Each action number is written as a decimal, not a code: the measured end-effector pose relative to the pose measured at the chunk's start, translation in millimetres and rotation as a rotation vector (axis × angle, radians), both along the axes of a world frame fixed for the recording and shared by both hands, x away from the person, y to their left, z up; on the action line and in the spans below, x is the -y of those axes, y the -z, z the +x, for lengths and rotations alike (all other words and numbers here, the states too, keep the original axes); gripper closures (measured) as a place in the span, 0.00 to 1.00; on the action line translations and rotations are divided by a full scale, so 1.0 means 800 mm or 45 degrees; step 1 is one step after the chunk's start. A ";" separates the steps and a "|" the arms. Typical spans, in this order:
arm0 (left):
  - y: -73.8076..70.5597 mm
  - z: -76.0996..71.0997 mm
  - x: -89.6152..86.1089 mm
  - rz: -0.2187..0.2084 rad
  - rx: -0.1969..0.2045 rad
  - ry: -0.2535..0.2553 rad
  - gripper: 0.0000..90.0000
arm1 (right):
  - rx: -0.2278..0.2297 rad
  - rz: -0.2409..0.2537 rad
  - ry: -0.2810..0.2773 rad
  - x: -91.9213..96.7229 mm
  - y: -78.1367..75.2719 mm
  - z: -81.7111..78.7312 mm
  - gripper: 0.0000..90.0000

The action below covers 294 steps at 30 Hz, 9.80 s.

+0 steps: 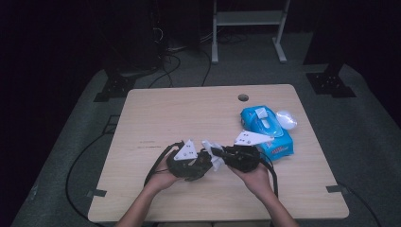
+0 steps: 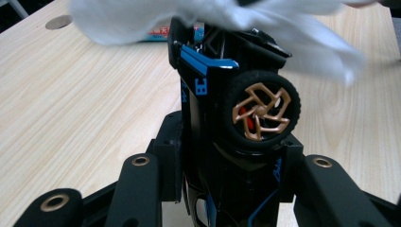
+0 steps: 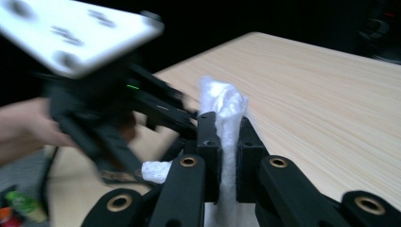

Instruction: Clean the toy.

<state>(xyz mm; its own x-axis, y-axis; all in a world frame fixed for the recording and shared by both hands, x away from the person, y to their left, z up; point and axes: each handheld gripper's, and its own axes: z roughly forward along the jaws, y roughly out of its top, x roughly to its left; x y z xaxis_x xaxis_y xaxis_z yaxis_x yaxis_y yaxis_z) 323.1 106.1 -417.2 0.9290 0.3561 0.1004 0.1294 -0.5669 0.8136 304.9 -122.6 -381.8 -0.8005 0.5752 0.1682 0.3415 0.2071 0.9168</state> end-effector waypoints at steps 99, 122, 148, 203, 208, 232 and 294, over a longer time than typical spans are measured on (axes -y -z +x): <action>0.000 0.007 -0.009 -0.083 -0.051 -0.021 0.64 | -0.047 0.018 0.058 0.014 0.020 0.010 0.93; 0.003 0.010 -0.006 -0.001 -0.071 -0.024 0.64 | -0.080 0.065 0.005 0.003 0.025 0.008 0.93; 0.015 0.038 0.028 0.264 -0.250 -0.033 0.62 | -0.227 -0.024 0.096 0.033 0.068 0.027 0.92; 0.038 0.001 -0.016 0.050 -0.355 -0.032 0.28 | -0.153 -0.240 -0.068 0.014 0.075 -0.018 0.92; 0.044 -0.003 -0.008 0.111 -0.331 -0.030 0.27 | -0.171 -0.272 -0.077 0.017 0.082 -0.021 0.92; 0.068 -0.009 0.023 0.281 -0.235 -0.049 0.17 | -0.205 -0.307 -0.047 0.042 0.088 -0.025 0.92; 0.048 0.017 0.039 0.563 -0.298 0.133 0.26 | -0.205 -0.192 0.078 0.093 0.082 -0.026 0.91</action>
<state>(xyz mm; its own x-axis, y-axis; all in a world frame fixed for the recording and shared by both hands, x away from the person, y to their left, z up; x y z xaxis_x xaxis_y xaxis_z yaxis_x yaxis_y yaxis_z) 336.6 74.5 -455.4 0.9730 0.2308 0.0057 0.2037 -0.8699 0.4492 284.1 -196.9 -447.3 -0.7330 0.6503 0.1995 0.4972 0.3119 0.8097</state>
